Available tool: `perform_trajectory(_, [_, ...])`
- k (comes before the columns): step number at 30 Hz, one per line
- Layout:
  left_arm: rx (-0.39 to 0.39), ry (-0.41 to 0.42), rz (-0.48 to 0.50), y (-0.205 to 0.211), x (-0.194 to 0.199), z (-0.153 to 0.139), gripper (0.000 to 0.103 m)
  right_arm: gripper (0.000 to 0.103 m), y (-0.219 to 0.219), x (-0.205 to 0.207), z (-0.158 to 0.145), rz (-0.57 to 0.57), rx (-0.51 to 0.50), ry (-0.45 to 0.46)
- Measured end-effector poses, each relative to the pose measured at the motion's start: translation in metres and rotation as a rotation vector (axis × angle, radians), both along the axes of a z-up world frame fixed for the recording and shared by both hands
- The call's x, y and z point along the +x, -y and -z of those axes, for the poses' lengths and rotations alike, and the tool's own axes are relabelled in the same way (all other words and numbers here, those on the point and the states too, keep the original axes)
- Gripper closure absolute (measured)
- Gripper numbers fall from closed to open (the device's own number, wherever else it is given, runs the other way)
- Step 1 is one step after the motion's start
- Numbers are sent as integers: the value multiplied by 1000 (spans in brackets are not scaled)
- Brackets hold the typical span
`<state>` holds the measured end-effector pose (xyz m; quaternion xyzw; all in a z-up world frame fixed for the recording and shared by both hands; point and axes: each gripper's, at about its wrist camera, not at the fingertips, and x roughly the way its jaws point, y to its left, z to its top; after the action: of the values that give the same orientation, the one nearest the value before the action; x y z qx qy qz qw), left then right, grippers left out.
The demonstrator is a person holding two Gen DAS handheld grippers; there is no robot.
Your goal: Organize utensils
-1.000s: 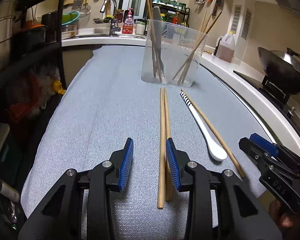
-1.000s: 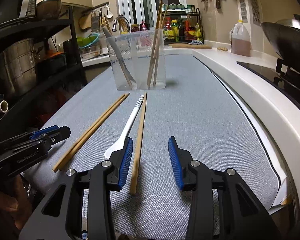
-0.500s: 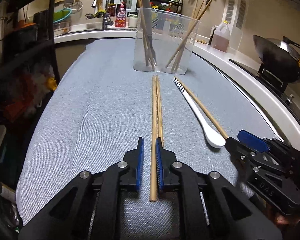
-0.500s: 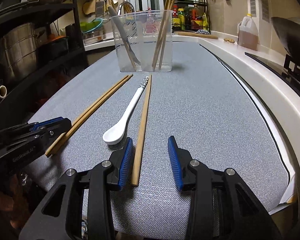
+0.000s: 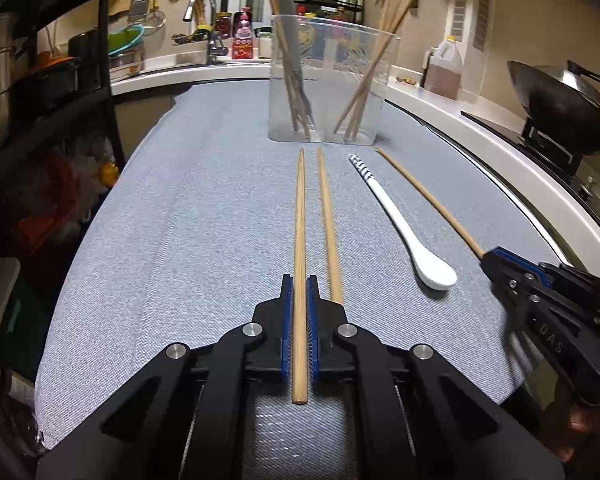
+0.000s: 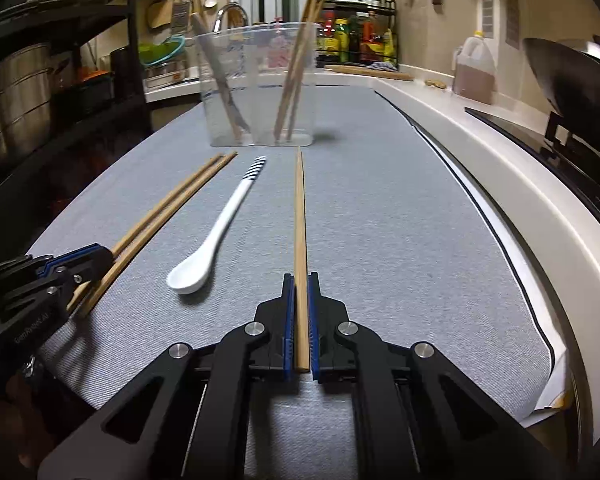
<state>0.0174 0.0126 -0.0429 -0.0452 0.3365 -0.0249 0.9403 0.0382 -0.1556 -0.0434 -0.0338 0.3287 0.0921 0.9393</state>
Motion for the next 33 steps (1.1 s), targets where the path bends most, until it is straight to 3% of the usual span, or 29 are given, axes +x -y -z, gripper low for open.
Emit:
perform_trajectory(17, [34, 25, -35, 5, -8, 2, 96, 96, -1, 0, 0, 0, 2, 5])
perform_trajectory(33, [19, 41, -65, 1, -3, 3, 96, 96, 2, 0, 1, 7, -5, 11])
